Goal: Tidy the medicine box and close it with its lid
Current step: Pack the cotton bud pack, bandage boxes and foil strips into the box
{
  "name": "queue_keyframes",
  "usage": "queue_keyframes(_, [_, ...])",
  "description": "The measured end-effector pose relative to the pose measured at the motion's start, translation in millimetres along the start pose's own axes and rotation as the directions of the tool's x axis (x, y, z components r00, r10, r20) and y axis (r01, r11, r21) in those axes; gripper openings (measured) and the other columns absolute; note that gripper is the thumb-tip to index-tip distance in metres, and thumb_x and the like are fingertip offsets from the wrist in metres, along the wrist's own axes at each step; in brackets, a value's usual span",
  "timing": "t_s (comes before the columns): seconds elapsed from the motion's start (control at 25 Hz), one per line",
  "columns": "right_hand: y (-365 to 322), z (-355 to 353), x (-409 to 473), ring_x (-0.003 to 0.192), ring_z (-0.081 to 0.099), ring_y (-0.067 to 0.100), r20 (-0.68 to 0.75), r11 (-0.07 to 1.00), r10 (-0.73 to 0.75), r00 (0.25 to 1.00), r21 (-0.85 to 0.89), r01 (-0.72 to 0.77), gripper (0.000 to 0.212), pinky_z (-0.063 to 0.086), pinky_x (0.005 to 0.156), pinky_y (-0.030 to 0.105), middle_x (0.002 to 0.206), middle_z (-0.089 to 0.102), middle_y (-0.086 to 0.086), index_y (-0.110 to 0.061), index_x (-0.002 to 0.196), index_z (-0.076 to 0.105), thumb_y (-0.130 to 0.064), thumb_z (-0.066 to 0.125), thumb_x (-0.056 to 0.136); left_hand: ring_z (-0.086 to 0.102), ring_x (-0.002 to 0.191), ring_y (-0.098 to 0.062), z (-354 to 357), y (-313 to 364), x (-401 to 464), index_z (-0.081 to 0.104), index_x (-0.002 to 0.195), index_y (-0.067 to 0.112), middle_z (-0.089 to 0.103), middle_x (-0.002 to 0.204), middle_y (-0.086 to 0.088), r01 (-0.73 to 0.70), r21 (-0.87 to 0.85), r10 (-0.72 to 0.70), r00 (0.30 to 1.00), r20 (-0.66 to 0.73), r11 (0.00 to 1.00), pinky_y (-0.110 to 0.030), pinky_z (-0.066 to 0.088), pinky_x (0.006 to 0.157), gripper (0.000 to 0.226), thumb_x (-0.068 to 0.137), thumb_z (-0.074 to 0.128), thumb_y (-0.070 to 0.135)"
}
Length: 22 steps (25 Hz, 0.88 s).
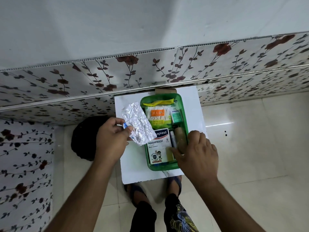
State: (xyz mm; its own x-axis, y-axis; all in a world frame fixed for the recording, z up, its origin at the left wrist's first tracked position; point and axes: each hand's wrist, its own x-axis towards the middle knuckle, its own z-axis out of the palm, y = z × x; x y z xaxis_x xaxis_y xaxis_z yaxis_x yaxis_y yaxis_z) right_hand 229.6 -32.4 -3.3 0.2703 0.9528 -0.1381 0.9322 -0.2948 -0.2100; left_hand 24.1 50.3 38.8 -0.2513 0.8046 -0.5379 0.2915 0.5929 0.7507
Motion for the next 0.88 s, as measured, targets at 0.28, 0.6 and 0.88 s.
queue_keyframes(0.28, [11, -25, 15, 0.062, 0.051, 0.003, -0.062, 0.897, 0.106, 0.992, 0.436, -0.069, 0.02, 0.047, 0.064, 0.031, 0.079, 0.061, -0.006, -0.02, 0.097, 0.057, -0.038, 0.057, 0.089, 0.066, 0.074, -0.017, 41, -4, -23, 0.06, 0.081, 0.025, 0.071, 0.077, 0.005, -0.213, 0.513, 0.14, 0.974, 0.178, 0.832, -0.033, 0.052, 0.068, 0.015, 0.082, 0.073, 0.032])
queue_keyframes(0.6, [35, -23, 25, 0.066, 0.058, 0.012, 0.061, 0.841, 0.247, 0.967, 0.482, -0.246, 0.006, 0.039, 0.058, 0.026, 0.073, 0.06, -0.01, -0.025, 0.094, 0.061, -0.028, 0.06, 0.089, 0.056, 0.091, -0.026, 53, -17, -26, 0.063, 0.116, 0.023, 0.064, 0.099, -0.003, -0.577, 0.797, 0.579, 0.716, 0.389, 0.179, -0.039, 0.046, 0.076, 0.054, 0.069, 0.081, 0.043])
queue_keyframes(0.88, [53, -20, 30, 0.06, 0.058, 0.01, 0.154, 0.799, 0.262, 0.953, 0.519, -0.303, 0.001, 0.039, 0.053, 0.026, 0.066, 0.061, -0.007, -0.026, 0.088, 0.063, -0.026, 0.062, 0.088, 0.05, 0.095, -0.028, 64, -29, -12, 0.061, 0.124, 0.029, 0.058, 0.106, -0.004, -0.612, 0.79, 0.518, 0.69, 0.505, 0.044, -0.042, 0.04, 0.077, 0.067, 0.064, 0.081, 0.051])
